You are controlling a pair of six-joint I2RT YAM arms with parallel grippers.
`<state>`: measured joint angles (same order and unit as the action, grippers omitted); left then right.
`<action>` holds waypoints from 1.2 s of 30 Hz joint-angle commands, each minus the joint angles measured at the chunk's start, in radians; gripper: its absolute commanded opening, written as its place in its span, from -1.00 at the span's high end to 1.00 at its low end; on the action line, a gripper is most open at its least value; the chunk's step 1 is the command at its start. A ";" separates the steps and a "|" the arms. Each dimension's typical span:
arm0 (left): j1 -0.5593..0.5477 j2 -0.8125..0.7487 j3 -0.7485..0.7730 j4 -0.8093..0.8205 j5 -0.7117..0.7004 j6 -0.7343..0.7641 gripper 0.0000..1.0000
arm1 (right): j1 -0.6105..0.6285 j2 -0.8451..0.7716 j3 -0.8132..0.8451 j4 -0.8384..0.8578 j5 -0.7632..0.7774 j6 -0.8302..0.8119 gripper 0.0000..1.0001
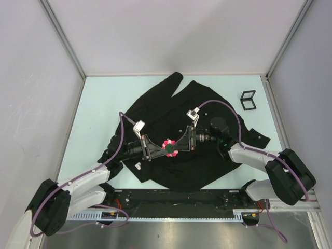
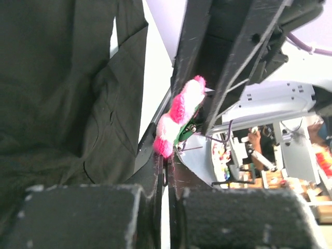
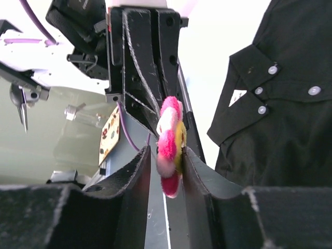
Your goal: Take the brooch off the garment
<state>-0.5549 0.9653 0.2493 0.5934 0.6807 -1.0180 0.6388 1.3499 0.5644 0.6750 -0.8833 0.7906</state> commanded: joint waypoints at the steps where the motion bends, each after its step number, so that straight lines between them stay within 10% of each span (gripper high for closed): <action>1: 0.018 0.052 -0.010 0.052 0.012 -0.083 0.99 | -0.013 -0.003 0.006 0.040 -0.009 0.047 0.29; 24: 0.021 0.061 0.002 0.077 0.031 -0.143 0.99 | 0.005 0.044 0.006 0.015 -0.003 -0.021 0.34; 36: 0.021 0.058 -0.001 0.088 0.040 -0.148 0.99 | 0.016 0.064 0.006 0.043 -0.005 -0.005 1.00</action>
<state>-0.5369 1.0344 0.2371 0.6407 0.7101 -1.1530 0.6403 1.3998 0.5640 0.6613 -0.8803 0.7784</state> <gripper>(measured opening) 0.021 0.102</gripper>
